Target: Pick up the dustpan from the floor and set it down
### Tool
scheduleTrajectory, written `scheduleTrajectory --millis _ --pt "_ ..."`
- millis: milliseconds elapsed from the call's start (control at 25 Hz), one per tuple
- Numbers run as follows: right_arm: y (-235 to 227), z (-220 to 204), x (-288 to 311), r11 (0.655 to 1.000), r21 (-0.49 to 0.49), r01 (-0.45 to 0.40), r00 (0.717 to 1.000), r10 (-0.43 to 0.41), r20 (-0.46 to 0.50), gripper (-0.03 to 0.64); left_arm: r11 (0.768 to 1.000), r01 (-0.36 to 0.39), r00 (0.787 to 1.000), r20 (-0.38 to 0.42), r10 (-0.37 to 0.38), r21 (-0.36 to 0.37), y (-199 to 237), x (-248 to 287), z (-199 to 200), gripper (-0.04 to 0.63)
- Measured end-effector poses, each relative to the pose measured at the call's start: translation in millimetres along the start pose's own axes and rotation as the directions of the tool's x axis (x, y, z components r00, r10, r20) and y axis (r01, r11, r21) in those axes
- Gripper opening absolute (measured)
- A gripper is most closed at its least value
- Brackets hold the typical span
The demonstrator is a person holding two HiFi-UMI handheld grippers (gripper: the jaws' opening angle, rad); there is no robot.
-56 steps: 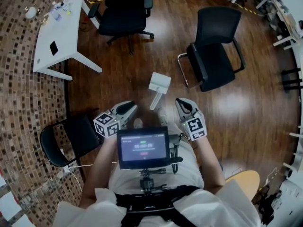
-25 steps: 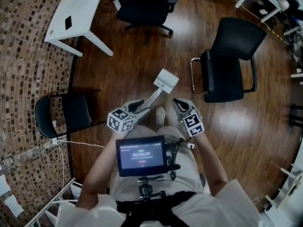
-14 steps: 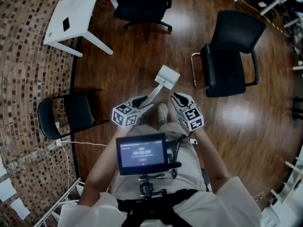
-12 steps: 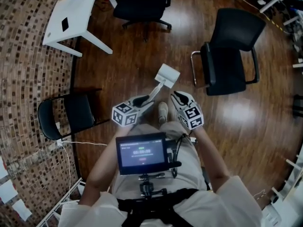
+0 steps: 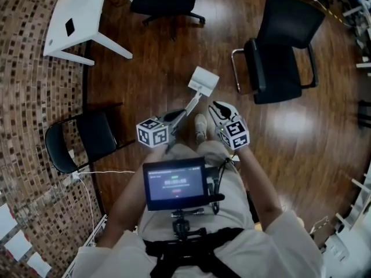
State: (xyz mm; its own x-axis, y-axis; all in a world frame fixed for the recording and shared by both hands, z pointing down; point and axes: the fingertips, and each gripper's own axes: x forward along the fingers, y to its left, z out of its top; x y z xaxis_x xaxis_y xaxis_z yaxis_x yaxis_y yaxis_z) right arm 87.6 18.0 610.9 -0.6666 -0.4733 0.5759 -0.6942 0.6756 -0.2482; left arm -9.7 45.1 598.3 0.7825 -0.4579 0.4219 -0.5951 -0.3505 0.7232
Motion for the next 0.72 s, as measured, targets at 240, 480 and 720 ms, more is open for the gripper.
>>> scheduleTrajectory --millis 240,480,720 --pt "5.7 -7.4 14.2 0.999 0.034 0.013 1.0 -0.013 -0.009 0.095 1.0 0.004 0.998 0.066 -0.003 -0.011 17.0 -5.6 12.8 0.0" --pt "-2.0 -15.8 18.3 0.997 0.067 0.021 1.0 -0.02 -0.022 0.095 0.998 0.006 1.0 -0.016 -0.005 0.062 16.5 -3.1 9.1 0.0" --pt "-1.5 -29.9 29.5 0.997 0.078 -0.006 0.998 0.011 -0.067 0.095 0.995 0.031 0.994 -0.111 -0.02 0.092 26.5 1.9 -7.3 0.234"
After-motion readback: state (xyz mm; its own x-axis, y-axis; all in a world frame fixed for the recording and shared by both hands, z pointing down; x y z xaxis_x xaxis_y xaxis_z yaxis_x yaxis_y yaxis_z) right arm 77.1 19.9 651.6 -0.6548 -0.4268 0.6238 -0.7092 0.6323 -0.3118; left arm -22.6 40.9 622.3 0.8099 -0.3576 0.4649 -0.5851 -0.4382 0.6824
